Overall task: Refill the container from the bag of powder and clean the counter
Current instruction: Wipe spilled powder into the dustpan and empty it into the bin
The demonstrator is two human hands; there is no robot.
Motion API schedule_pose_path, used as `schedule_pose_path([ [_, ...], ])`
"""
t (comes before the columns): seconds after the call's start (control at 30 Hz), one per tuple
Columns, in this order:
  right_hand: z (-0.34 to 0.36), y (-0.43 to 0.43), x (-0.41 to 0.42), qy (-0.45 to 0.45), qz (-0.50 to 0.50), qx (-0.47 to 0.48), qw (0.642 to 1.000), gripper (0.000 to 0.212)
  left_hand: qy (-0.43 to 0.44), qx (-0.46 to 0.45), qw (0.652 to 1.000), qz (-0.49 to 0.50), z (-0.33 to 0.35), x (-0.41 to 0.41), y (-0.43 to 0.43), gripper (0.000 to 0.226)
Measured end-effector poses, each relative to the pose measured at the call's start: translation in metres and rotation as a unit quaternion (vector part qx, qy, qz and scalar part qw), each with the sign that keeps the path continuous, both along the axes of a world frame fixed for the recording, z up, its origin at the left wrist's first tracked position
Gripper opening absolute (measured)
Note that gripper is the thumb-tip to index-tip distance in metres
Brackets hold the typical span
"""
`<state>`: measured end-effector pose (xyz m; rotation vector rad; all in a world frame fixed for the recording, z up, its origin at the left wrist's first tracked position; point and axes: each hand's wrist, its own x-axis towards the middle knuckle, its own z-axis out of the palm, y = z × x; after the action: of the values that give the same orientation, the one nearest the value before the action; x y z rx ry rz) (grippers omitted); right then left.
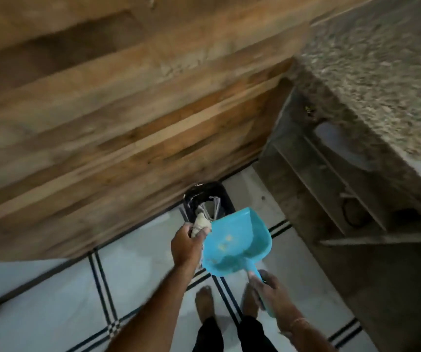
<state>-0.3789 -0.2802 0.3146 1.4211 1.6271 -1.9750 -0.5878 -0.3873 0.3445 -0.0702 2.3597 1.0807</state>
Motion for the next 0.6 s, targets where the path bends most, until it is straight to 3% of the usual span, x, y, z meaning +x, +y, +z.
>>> schedule_pose_path([
  [0.27, -0.159, 0.054, -0.133, -0.086, 0.037, -0.027, 0.995, 0.047, -0.019, -0.059, 0.998, -0.008, -0.122, -0.082, 0.003, 0.025],
  [0.4, -0.22, 0.071, -0.207, -0.143, 0.026, -0.038, 0.989, 0.03, -0.029, -0.062, 0.997, 0.032, -0.185, -0.093, 0.015, 0.026],
  [0.5, -0.265, 0.072, -0.212, -0.153, 0.062, 0.012, 0.986, 0.045, -0.055, -0.065, 0.995, 0.057, -0.219, -0.088, 0.021, 0.024],
  [0.6, -0.266, 0.066, -0.199, -0.155, 0.062, 0.024, 0.986, 0.04, -0.075, -0.073, 0.992, 0.074, -0.237, -0.08, 0.026, 0.024],
])
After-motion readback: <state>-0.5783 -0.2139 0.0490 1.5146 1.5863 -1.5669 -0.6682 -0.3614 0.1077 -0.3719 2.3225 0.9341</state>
